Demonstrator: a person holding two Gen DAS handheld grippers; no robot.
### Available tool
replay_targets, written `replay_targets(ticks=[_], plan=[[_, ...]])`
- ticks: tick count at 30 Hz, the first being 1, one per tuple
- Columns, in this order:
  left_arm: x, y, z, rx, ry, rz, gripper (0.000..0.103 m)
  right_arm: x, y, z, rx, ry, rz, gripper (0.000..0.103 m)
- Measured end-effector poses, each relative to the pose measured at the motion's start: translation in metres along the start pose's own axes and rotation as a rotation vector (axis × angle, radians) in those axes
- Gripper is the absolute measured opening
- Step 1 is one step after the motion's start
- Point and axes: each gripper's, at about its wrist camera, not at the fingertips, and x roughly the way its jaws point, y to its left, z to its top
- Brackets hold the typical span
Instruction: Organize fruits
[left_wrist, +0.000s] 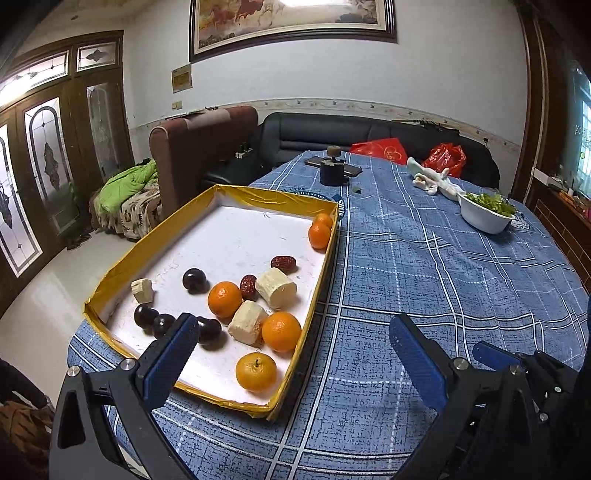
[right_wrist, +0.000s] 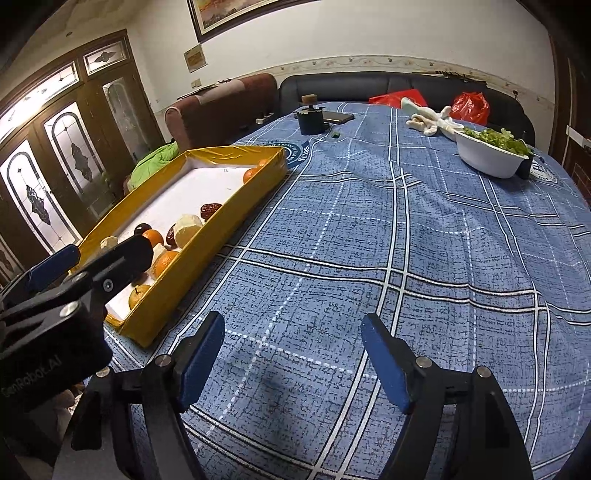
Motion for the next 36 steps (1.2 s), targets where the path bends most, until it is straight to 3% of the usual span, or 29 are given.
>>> replay_targets(ticks=[17,22,26,30,33,36], plan=[[-0.007,0.004,-0.013,0.003,-0.004,-0.014,0.103,0.002,0.001,-0.011,0.01,0.02,-0.034,0.083],[-0.033,0.003,-0.01,0.011,-0.127,0.022,0.103,-0.007,0.0,-0.01,0.01,-0.011,-0.048,0.083],[-0.078,0.01,-0.005,-0.021,-0.346,0.115,0.103,-0.027,0.004,-0.006,-0.024,-0.116,-0.087,0.083],[-0.113,0.008,0.0,-0.04,-0.511,0.177,0.103,-0.05,0.011,0.001,-0.082,-0.232,-0.149,0.094],[-0.12,0.0,0.018,0.008,-0.523,0.168,0.103,-0.055,0.017,0.014,-0.139,-0.238,-0.142,0.094],[-0.106,-0.002,0.033,-0.006,-0.411,0.061,0.103,-0.052,0.025,0.022,-0.166,-0.21,-0.12,0.095]])
